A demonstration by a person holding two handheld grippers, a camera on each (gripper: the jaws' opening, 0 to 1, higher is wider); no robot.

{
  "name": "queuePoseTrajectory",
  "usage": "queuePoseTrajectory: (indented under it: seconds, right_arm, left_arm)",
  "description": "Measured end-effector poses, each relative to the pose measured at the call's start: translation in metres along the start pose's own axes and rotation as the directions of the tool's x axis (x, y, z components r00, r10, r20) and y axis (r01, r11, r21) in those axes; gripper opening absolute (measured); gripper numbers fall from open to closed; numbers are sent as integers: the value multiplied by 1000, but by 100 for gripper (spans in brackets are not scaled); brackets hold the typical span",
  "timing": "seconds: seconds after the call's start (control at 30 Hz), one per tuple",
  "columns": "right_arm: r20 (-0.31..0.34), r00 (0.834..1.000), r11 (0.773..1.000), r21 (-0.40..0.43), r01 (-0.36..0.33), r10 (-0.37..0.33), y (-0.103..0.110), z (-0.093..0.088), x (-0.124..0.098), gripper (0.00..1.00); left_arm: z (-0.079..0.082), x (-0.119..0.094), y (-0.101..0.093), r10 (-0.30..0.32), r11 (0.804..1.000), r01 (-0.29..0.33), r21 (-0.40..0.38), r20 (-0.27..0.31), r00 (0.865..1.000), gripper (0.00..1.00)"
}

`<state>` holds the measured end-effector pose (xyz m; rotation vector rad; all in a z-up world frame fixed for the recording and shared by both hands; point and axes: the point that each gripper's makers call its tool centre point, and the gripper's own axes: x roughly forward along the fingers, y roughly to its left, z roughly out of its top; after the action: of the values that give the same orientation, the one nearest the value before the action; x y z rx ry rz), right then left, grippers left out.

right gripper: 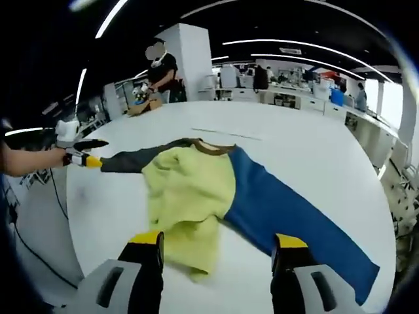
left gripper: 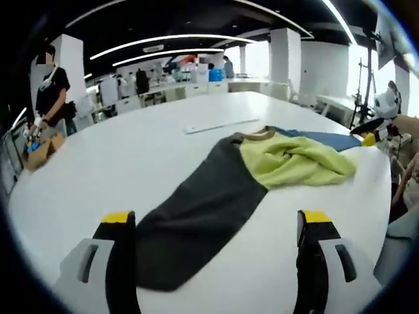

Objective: Fold the garment on the visible template until the final outline fits inside the template.

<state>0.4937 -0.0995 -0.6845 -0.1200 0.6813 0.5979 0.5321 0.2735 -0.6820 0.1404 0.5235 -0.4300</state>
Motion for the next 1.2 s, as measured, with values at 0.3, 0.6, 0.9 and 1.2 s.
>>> queuePoseTrajectory:
  seconds: [0.3,0.6,0.9,1.2]
  right_arm:
    - [-40,993,992,-52,-115,113,47,-4,19,53]
    - [-86,984,982,-92,-167,159,67,-15,37,44]
    - [-133,981,973,-161,-165,144,76,-24,55,35]
    - [-166,981,974,-183,-130,100,74,-32,68,27]
  left_arm:
    - [5,-10,-18,-33,999,34,-15,20,999,99]
    - [11,-19,-35,-54,998,55,-25,47,997,97]
    - [8,-26,-53,-86,996,86,27,34,996,95]
    - [2,-32,-65,-112,992,111,60,16,994,94]
